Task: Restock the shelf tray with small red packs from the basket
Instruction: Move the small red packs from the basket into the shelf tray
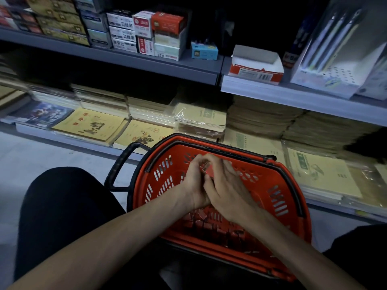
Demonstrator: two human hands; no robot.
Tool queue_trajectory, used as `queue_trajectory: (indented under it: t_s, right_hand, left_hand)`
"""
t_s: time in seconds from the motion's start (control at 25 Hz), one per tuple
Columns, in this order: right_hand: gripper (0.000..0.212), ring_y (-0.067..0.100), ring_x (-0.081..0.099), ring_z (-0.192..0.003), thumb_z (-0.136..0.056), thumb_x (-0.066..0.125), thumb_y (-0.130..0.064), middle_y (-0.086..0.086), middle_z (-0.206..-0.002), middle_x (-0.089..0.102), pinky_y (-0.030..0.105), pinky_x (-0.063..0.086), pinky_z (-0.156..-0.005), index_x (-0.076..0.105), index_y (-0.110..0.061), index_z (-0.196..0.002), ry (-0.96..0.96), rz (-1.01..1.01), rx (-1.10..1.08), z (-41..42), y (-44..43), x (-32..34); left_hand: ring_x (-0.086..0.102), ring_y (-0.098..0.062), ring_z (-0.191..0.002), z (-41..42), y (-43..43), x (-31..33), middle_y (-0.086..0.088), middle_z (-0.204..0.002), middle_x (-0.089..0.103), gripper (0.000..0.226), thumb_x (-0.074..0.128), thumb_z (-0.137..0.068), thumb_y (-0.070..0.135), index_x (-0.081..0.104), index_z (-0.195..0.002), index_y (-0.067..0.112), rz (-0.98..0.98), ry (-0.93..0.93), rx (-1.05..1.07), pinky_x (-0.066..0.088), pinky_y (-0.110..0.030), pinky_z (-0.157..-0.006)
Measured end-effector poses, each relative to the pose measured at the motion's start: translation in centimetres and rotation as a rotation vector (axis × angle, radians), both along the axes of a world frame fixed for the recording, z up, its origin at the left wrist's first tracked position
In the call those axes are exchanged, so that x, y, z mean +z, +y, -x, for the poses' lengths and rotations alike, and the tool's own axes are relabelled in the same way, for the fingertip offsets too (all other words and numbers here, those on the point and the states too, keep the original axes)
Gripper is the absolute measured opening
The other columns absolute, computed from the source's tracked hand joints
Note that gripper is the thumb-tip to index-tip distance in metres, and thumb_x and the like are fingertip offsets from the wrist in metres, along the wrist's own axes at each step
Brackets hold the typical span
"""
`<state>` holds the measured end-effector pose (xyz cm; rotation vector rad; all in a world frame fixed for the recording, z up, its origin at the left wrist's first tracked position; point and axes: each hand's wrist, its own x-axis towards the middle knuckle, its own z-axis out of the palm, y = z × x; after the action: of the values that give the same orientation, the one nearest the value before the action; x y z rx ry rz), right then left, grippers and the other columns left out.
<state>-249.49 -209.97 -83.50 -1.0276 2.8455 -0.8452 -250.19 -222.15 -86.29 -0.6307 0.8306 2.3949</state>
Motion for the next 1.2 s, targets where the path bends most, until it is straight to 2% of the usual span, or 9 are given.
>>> queue_trajectory:
  t_s: [0.12,0.4,0.56,0.64,0.72,0.84,0.96,1.08,1.2]
  right_hand:
    - [0.04,0.016,0.043,-0.107,-0.099,0.049,-0.023,-0.008,-0.109,0.044,0.034,0.039,-0.095,0.043,-0.024,-0.138,0.059,-0.093,-0.016,-0.5,-0.4,0.9]
    - [0.034,0.01,0.051,-0.105,-0.087,0.068,-0.021,-0.008,-0.129,0.036,0.027,0.049,-0.079,0.056,-0.028,-0.117,0.045,-0.077,0.06,0.1,-1.5,2.1]
    - [0.044,0.013,0.049,-0.12,-0.089,0.068,-0.03,-0.01,-0.137,0.036,0.031,0.049,-0.098,0.053,-0.034,-0.13,-0.019,-0.144,0.138,1.4,-1.4,2.4]
    - [0.05,0.016,0.032,-0.147,-0.097,0.059,-0.033,-0.012,-0.151,0.037,0.034,0.027,-0.121,0.045,-0.037,-0.145,-0.014,-0.193,0.193,1.9,-1.5,2.1]
    - [0.05,0.008,0.016,-0.155,-0.103,0.051,-0.03,-0.015,-0.158,0.037,0.03,0.013,-0.125,0.04,-0.037,-0.151,-0.087,-0.135,0.204,2.3,-1.3,1.6]
    - [0.043,-0.001,0.036,-0.144,-0.104,0.051,-0.02,-0.014,-0.15,0.048,0.018,0.03,-0.114,0.05,-0.031,-0.146,-0.171,0.137,0.116,3.2,-0.8,0.5]
    - [0.035,0.002,0.052,-0.128,-0.103,0.055,-0.02,-0.01,-0.136,0.058,0.026,0.043,-0.107,0.057,-0.026,-0.137,-0.128,0.199,-0.022,5.2,0.2,-3.3]
    - [0.037,0.012,0.054,-0.124,-0.096,0.063,-0.02,-0.005,-0.129,0.058,0.036,0.045,-0.106,0.06,-0.027,-0.132,-0.281,-0.068,-0.078,7.3,1.3,-9.0]
    - [0.06,0.024,0.051,-0.129,-0.087,0.069,-0.027,0.002,-0.135,0.051,0.037,0.045,-0.107,0.051,-0.028,-0.144,-0.379,-0.543,0.059,8.1,1.9,-14.9]
  left_hand:
    - [0.067,-0.025,-0.076,-0.2,-0.3,0.8,-0.011,-0.08,0.069,0.05,0.039,-0.091,0.041,0.071,-0.076,0.006,-0.023,0.004,0.036,0.052,-0.034,-0.079]
    - [0.063,-0.021,-0.059,-0.7,-1.3,2.0,-0.006,-0.064,0.059,0.034,0.034,-0.09,0.023,0.058,-0.068,0.01,-0.039,-0.001,0.173,0.052,-0.026,-0.057]
    - [0.064,-0.024,-0.063,-0.5,-2.0,1.9,-0.009,-0.066,0.062,0.034,0.035,-0.091,0.024,0.061,-0.075,0.008,-0.048,-0.011,0.195,0.054,-0.027,-0.061]
    - [0.064,-0.024,-0.077,0.2,-2.3,1.1,-0.01,-0.08,0.066,0.036,0.04,-0.091,0.032,0.067,-0.087,0.009,-0.047,-0.03,0.231,0.053,-0.033,-0.072]
    - [0.064,-0.021,-0.077,0.7,-2.6,0.1,-0.007,-0.085,0.066,0.036,0.044,-0.092,0.038,0.07,-0.093,0.012,-0.024,-0.076,0.252,0.054,-0.03,-0.067]
    - [0.06,-0.014,-0.058,0.5,-3.5,-0.6,-0.004,-0.073,0.066,0.026,0.052,-0.09,0.031,0.067,-0.085,0.01,-0.033,-0.109,0.229,0.048,-0.019,-0.044]
    - [0.058,-0.011,-0.048,0.0,-5.2,-1.4,-0.003,-0.068,0.064,0.027,0.049,-0.093,0.026,0.068,-0.081,0.013,-0.006,-0.112,0.226,0.038,-0.013,-0.035]
    - [0.056,-0.01,-0.049,-0.2,-7.2,-2.9,-0.003,-0.07,0.063,0.032,0.043,-0.098,0.03,0.068,-0.088,0.013,0.033,-0.136,0.273,0.032,-0.012,-0.033]
    - [0.052,-0.008,-0.047,-0.7,-8.9,-4.6,-0.002,-0.068,0.062,0.035,0.04,-0.099,0.033,0.066,-0.089,0.012,0.095,-0.167,0.282,0.027,-0.011,-0.033]
